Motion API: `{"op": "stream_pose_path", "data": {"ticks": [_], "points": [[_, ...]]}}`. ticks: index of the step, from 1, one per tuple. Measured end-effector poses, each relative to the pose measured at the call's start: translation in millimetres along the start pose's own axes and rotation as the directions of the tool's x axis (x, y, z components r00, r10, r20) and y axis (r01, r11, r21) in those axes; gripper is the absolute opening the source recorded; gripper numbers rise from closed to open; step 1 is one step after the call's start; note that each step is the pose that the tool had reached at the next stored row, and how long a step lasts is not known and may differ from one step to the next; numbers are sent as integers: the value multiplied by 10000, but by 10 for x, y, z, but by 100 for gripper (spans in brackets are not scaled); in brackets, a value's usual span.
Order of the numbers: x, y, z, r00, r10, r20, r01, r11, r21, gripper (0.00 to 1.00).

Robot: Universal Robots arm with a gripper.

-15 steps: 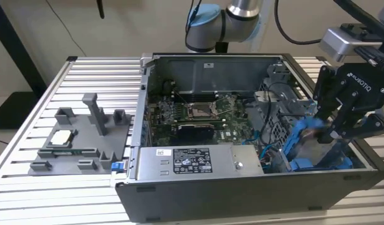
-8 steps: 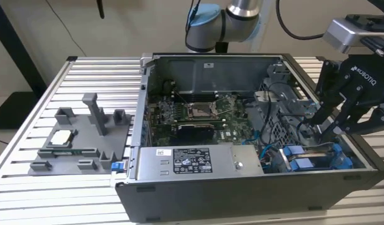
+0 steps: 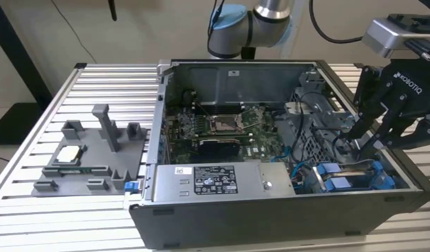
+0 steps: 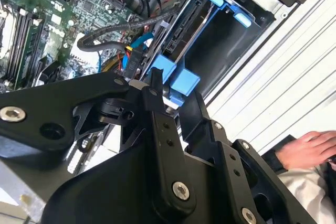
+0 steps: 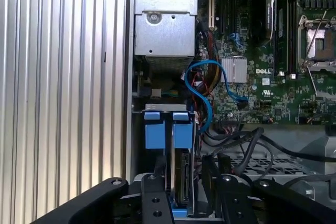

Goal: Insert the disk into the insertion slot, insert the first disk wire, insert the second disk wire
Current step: 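Insert the disk into the insertion slot, then insert the first disk wire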

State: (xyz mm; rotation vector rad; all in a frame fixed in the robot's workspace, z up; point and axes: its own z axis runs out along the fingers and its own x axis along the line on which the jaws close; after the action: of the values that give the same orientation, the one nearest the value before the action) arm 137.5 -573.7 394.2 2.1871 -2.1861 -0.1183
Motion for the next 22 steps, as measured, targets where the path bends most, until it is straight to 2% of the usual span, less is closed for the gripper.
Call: {"op": "stream_pose_path", "data": {"ticks": [10, 15, 18, 19, 22], "points": [[-13, 4, 1, 10000, -3, 15, 3, 10000, 34, 41], [-28, 23, -2, 9999, -14, 142, 13, 10000, 45, 41], [-47, 51, 0, 9996, -27, 280, 25, 10000, 64, 41], [-53, 56, 1, 9993, -35, 374, 32, 10000, 72, 41], [-69, 58, 2, 9974, -67, 714, 61, 9999, 84, 41]]}}
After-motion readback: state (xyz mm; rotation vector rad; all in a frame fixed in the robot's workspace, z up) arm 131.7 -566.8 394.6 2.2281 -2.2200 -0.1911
